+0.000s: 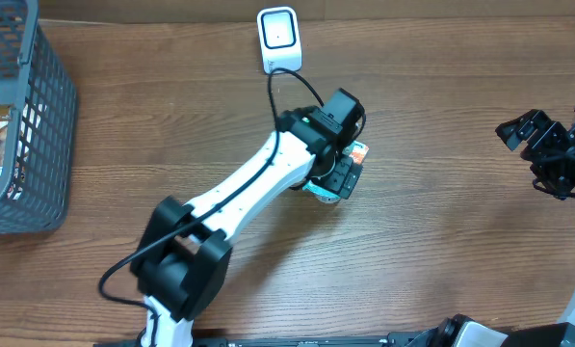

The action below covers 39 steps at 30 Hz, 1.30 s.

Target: Scan the item barcode

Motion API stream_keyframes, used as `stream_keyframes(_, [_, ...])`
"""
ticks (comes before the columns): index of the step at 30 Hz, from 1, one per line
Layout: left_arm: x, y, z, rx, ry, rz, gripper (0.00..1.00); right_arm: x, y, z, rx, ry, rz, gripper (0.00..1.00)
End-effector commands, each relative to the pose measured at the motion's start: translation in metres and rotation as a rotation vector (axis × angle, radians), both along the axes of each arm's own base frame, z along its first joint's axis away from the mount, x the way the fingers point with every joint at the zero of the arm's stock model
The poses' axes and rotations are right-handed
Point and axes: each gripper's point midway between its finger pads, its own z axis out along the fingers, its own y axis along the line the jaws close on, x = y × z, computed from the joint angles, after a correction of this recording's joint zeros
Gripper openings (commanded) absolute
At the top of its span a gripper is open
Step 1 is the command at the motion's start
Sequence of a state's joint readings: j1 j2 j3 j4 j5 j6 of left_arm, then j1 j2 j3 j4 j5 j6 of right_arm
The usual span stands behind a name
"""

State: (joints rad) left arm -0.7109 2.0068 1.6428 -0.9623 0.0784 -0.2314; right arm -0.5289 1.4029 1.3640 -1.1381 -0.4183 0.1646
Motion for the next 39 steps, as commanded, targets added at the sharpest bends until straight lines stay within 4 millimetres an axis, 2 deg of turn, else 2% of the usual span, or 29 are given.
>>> stream_keyframes(1, [0.004, 0.001, -0.006, 0.014, -0.001, -0.010, 0.72, 0.003, -0.003, 0.007, -0.007, -0.020, -0.009, 1.00])
stream_keyframes(3, [0.007, 0.001, 0.000, 0.003, -0.015, -0.007, 0.60, 0.003, -0.003, 0.007, -0.007, -0.020, -0.009, 1.00])
stream_keyframes(7, [0.011, -0.002, 0.018, -0.026, -0.047, -0.006, 0.58, 0.003, -0.003, 0.007, -0.007, -0.020, -0.009, 1.00])
stream_keyframes(12, [0.011, -0.002, 0.027, -0.039, -0.064, -0.006, 0.73, 0.003, -0.003, 0.007, -0.007, -0.020, -0.009, 1.00])
stream_keyframes(16, [0.011, -0.001, 0.027, -0.038, -0.065, -0.005, 0.77, 0.003, -0.003, 0.007, -0.007, -0.020, -0.009, 1.00])
stream_keyframes(19, [0.016, -0.002, 0.029, -0.049, -0.079, 0.000, 0.71, 0.003, -0.003, 0.007, -0.007, -0.020, -0.009, 1.00])
stream_keyframes(26, [0.018, -0.003, 0.030, -0.056, -0.085, 0.003, 0.44, 0.003, -0.003, 0.007, -0.007, -0.020, -0.009, 1.00])
stream_keyframes(30, [0.019, -0.004, 0.036, -0.061, -0.092, 0.003, 0.42, 0.003, -0.003, 0.007, -0.007, -0.020, -0.009, 1.00])
stream_keyframes(35, [0.026, -0.005, 0.062, -0.094, -0.133, 0.010, 0.42, 0.003, -0.003, 0.007, -0.007, -0.019, -0.009, 1.00])
stream_keyframes(39, [0.035, 0.005, 0.077, -0.109, -0.166, 0.043, 0.42, 0.003, -0.003, 0.007, -0.007, -0.020, -0.009, 1.00])
